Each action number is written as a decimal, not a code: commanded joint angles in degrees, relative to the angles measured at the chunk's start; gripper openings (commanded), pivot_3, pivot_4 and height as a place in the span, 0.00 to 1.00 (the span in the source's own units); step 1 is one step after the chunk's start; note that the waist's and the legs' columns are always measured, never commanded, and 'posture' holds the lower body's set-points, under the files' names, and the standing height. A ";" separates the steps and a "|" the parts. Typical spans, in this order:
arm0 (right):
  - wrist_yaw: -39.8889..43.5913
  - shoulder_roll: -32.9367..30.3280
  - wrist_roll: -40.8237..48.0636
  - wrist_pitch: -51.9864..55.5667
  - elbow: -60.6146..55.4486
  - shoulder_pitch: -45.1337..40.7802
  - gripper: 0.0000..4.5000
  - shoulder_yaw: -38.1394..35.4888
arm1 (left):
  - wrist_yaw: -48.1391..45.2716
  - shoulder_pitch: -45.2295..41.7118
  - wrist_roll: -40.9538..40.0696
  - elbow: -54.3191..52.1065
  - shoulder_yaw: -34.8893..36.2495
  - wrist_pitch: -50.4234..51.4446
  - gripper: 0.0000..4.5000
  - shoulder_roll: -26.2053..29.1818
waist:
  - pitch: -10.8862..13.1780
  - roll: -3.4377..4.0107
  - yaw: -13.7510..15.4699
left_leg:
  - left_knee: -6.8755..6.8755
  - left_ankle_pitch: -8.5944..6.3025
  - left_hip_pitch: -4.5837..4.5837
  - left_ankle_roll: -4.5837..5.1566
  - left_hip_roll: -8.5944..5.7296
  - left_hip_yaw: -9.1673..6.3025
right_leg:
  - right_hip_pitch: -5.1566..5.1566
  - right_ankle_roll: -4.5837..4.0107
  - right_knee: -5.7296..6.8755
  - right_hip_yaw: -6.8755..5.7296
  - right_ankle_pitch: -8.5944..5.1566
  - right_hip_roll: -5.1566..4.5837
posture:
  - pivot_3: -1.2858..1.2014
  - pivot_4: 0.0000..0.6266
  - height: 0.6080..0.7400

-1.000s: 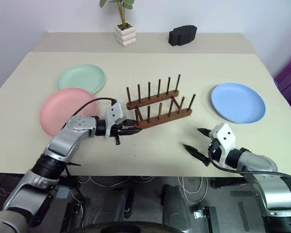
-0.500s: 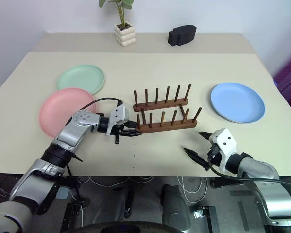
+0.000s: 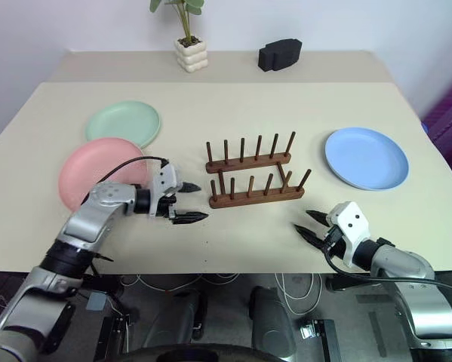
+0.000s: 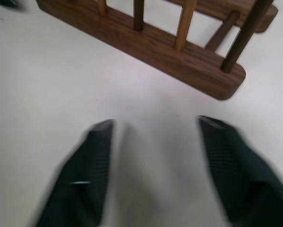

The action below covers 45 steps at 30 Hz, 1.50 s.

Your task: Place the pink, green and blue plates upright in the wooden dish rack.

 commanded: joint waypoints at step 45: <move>-1.45 -0.90 -8.95 -5.88 4.59 -14.01 0.00 4.34 | 14.80 7.96 -11.88 -17.74 11.81 10.93 0.35 -4.54 | 0.04 0.02 -0.72 | -0.15 -0.07 0.47 0.11 -0.01 0.01 | 0.42 0.03 -0.03 0.01 -0.05 -0.01 | 0.52 0.24 0.97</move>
